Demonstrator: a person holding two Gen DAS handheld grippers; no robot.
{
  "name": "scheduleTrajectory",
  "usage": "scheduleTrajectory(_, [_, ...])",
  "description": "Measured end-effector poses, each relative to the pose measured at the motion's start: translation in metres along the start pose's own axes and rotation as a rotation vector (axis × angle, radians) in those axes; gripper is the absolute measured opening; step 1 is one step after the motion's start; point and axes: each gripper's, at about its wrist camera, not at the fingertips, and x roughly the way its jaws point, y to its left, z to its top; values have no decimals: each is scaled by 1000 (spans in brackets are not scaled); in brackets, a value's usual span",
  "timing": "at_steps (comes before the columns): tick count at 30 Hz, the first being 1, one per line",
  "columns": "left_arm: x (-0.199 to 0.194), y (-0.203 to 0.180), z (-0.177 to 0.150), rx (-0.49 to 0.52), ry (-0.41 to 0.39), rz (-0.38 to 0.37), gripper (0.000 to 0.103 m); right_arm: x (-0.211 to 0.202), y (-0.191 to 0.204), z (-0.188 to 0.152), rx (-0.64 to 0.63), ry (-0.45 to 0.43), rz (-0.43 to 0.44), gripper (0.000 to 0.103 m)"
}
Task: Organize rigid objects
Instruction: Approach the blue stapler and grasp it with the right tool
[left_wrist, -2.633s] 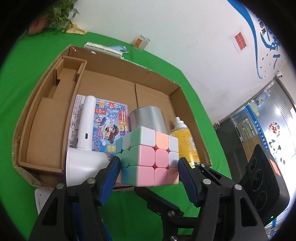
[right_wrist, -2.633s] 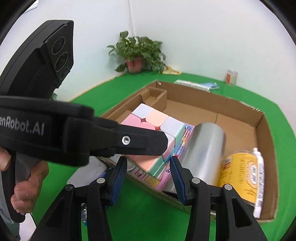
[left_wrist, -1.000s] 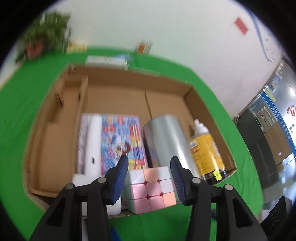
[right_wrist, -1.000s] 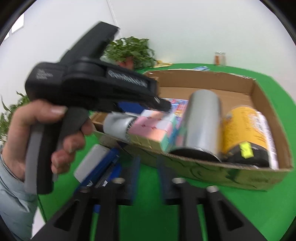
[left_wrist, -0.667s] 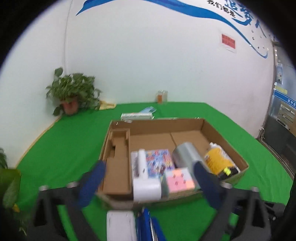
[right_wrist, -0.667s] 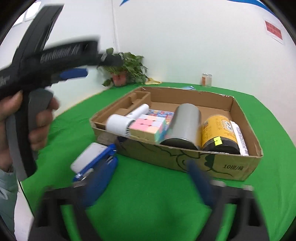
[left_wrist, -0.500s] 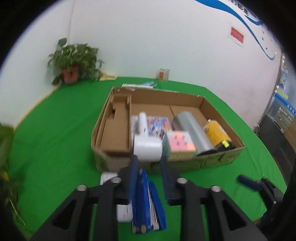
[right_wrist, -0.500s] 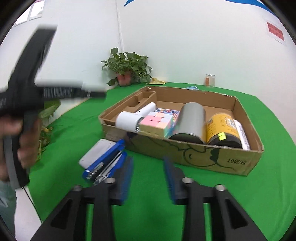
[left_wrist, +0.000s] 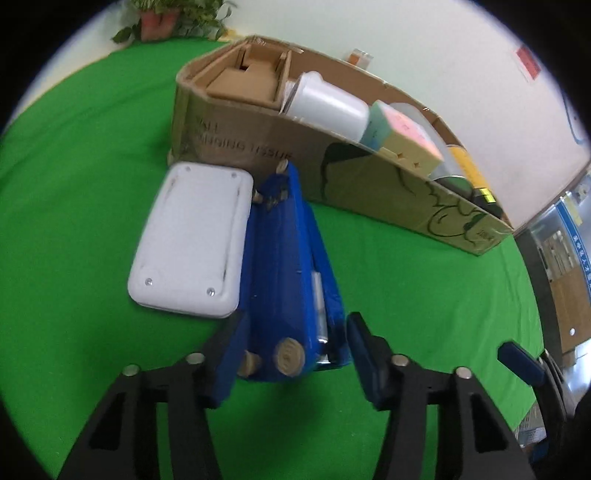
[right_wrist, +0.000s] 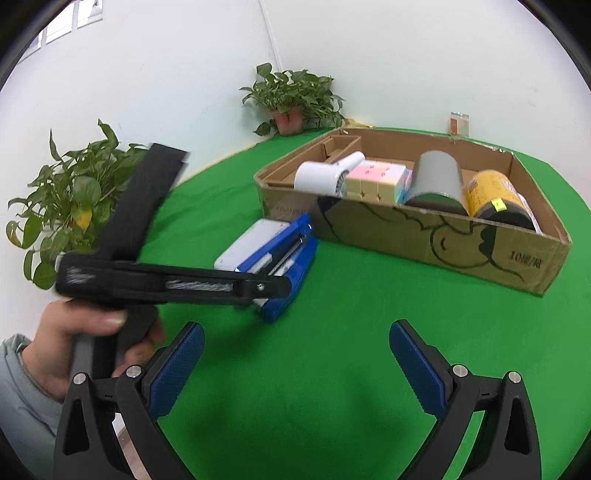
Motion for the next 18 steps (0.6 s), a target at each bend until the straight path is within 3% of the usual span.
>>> scheduleTrajectory(4, [-1,4,2,-44,-11,-34,43,-8,-13,-14,46,20,-16,101])
scheduleTrajectory(6, [-5,1,2,-26,-18,-35,31,-8,-21,-18,70,30,-22,101])
scheduleTrajectory(7, [-7,0,0,-21,-14,-35,30,-9,-25,-21,85,37,-22,101])
scheduleTrajectory(16, [15,-51,-21,-10,78,-207,30,-22,-52,-37,149,72,25,100])
scheduleTrajectory(18, [28,-80,-32,11,122,-262,39,-27,-58,-42,150,77,31,100])
